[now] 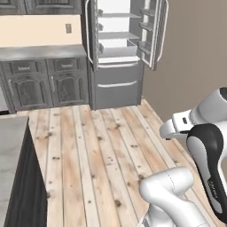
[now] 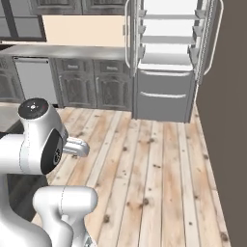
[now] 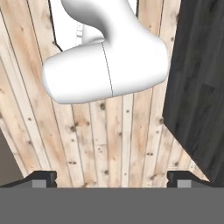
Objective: Place one of the steaks on the plate and the other in the bowl. Then place the bowl in the fridge.
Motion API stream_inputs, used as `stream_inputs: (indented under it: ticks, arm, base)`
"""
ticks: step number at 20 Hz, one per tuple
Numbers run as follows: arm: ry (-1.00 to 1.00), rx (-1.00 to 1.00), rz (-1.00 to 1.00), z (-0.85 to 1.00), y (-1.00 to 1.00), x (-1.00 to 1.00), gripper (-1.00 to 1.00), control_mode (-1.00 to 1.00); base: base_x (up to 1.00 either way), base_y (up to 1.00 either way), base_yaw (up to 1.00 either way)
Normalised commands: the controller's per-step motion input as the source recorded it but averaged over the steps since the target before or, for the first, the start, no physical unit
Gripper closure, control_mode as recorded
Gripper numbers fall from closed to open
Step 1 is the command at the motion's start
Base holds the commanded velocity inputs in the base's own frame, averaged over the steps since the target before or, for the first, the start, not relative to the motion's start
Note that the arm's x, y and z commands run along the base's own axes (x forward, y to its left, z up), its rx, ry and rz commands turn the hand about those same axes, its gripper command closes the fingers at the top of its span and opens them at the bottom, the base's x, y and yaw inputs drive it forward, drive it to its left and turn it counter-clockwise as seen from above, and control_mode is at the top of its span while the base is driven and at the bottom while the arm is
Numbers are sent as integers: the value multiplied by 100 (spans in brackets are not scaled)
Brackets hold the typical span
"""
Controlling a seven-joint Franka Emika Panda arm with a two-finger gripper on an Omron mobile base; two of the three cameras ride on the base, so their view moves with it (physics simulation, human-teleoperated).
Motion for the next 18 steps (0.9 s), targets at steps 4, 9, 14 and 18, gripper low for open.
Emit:
stream_inputs:
  ticks: [4, 9, 14, 18]
  arm:
    - [0, 0, 0, 0, 0, 0, -100, 100]
    - [0, 0, 0, 0, 0, 0, -100, 100]
    - [0, 0, 0, 0, 0, 0, -100, 100]
    - [0, 0, 0, 0, 0, 0, -100, 100]
  base:
    - [-99, 0, 7]
    - [-100, 0, 6]
    - [-100, 0, 4]
    - [-99, 5, 3]
